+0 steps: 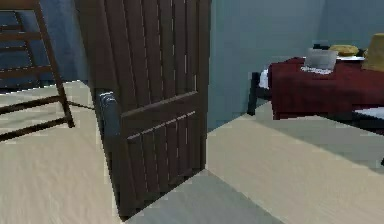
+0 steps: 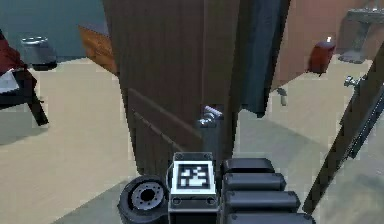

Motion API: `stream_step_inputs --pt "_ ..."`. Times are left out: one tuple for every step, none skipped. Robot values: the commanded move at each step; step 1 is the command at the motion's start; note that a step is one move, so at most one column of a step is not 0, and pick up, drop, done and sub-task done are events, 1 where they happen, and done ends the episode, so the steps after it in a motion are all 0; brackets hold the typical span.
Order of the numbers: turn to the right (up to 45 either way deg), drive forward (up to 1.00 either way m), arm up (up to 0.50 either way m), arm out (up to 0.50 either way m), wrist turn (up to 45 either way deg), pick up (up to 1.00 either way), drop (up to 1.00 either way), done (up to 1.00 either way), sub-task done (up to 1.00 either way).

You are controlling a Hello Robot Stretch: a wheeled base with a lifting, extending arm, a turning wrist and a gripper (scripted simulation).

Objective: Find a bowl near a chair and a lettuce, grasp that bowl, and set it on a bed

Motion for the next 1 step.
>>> stream_step_inputs --pt "45.0 0.00 0.00 0.00 0.0 0.00 0.00 0.00 0.00"
